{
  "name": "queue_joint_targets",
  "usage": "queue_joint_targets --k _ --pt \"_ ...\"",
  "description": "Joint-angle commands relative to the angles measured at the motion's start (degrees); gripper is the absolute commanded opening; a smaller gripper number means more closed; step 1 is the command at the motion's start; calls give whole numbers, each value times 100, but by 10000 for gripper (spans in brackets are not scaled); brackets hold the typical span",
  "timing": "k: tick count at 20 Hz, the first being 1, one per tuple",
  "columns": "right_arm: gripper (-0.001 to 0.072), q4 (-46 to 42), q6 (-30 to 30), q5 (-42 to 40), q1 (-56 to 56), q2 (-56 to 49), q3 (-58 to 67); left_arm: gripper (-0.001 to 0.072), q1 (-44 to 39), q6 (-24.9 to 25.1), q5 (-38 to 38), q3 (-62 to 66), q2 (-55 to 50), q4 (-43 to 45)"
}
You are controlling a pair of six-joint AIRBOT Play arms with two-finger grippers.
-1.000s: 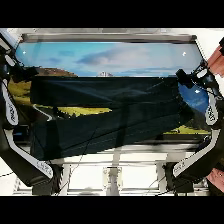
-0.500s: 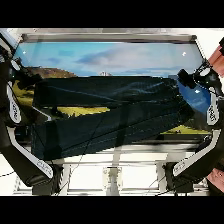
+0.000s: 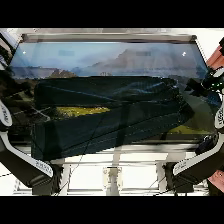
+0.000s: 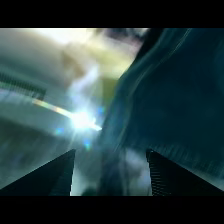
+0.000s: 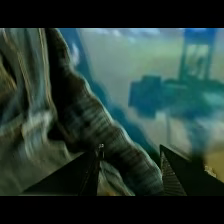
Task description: Fold the clothes and pants, and hang the long-sleeved shirts on hangers.
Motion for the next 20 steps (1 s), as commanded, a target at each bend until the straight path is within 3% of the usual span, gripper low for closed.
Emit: queue_joint_targets --k 1,5,12,16,20 --pt "405 -496 -651 715 -74 584 -46 521 299 153 -717 -343 782 33" --pt "404 -485 -1019 894 -74 1281 -603 521 713 612 -710 -1904 2127 31" --pt "404 -450 -1523 887 -70 2039 -1843 521 2044 970 -264 -5866 4035 -50" --pt "404 -448 -1648 879 -70 2109 -1996 520 2258 1784 275 -7003 4562 -79" --pt "404 -446 -1681 874 -70 2109 -1996 520 2332 1626 407 -7235 4601 149"
